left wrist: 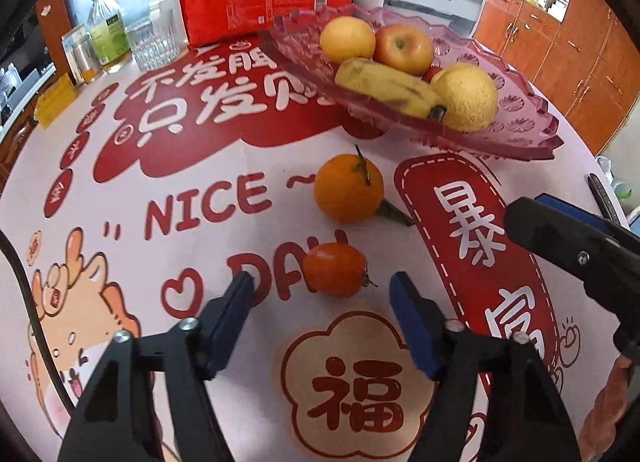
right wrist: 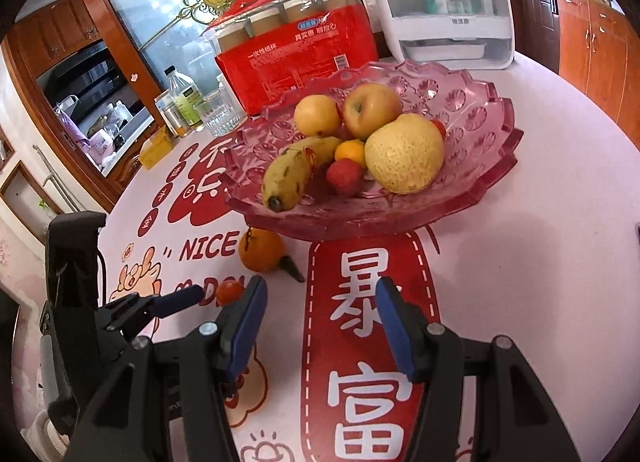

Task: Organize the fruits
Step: 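Move both open grippers back from the bowl toward the remaining orange and tomato, then grasp the red tomato with the left gripper while the right grasps the orange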

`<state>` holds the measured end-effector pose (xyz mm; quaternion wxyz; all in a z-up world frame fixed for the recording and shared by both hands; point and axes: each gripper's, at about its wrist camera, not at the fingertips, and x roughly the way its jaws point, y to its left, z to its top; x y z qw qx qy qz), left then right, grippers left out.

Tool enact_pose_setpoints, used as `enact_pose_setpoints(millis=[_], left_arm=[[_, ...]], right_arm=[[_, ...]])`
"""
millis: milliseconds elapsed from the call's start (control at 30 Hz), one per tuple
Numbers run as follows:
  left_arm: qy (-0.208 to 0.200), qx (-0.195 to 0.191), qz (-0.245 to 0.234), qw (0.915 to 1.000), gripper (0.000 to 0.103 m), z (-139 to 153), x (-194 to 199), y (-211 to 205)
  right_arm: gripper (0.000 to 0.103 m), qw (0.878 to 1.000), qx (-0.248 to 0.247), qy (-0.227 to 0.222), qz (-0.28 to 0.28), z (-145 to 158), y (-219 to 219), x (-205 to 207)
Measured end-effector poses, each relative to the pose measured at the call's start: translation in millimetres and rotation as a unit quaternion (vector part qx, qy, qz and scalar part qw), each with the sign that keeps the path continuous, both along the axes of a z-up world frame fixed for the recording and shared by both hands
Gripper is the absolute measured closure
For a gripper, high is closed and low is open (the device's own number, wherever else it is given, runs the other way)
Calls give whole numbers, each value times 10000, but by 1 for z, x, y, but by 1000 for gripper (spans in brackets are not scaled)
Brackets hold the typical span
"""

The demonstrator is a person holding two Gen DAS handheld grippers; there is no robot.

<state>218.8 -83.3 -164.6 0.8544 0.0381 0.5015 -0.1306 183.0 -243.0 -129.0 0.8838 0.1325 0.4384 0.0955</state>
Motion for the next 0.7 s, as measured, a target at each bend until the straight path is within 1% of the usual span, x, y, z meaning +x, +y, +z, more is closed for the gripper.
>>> enact_pose_setpoints(millis=[100,167,200,267,333,467,700], left_arm=[[-93,83,7,9999,45,-1,0,-2],[-152,106,-1,9998,55,-1,0,-2],[-177,119,-14,9998,58,0,0,-2],[-234,188,-40,9995,67,1,-2,-3],[-281,222,-66,9993,71,1,-4,-3],[-350,226,-72,9991,74,1,-9,-2],[-457,253,-44,9986,75,7,-20,11]], right_arm=[[46,10000,-35,24,58,-4,3,4],[46,9999,-83,25,95,-6,7,6],[46,9999,-94,26,116,-7,9,7],[46,9998,-94,23,153,-8,11,8],[46,9998,-105,16,178,-9,13,9],[46,9996,-132,10,236,-9,17,12],[46,9991,-168,63,390,-12,28,20]])
